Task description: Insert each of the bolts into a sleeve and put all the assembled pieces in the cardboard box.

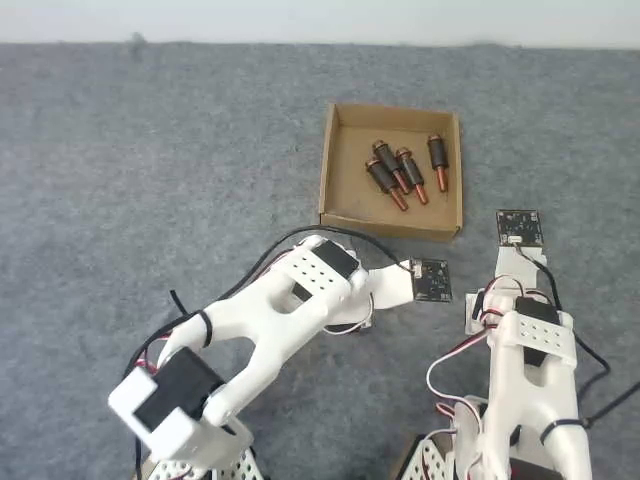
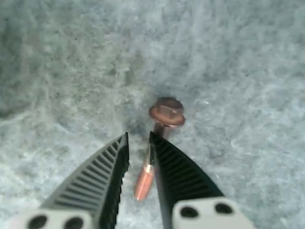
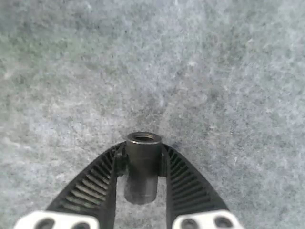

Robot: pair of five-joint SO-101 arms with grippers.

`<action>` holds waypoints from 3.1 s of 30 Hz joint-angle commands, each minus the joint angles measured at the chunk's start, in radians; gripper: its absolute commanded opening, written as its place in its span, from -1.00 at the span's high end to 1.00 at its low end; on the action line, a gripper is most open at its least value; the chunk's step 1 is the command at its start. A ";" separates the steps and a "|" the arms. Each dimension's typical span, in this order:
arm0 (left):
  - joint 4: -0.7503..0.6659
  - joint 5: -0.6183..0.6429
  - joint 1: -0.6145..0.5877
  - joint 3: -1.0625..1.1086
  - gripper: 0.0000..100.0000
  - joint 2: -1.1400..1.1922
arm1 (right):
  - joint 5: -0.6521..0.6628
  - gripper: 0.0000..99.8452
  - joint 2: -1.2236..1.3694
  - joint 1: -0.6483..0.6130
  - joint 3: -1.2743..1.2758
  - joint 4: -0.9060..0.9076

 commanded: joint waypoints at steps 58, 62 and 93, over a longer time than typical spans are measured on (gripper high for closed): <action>0.114 0.153 0.058 -0.199 0.85 0.178 | 0.015 0.99 -0.045 -0.015 -0.008 -0.010; 0.169 0.155 0.080 -0.234 0.86 0.235 | 0.015 0.99 -0.045 -0.015 -0.008 -0.010; -0.115 0.655 -0.163 0.008 0.98 -0.077 | 0.015 0.99 -0.045 -0.013 -0.008 -0.012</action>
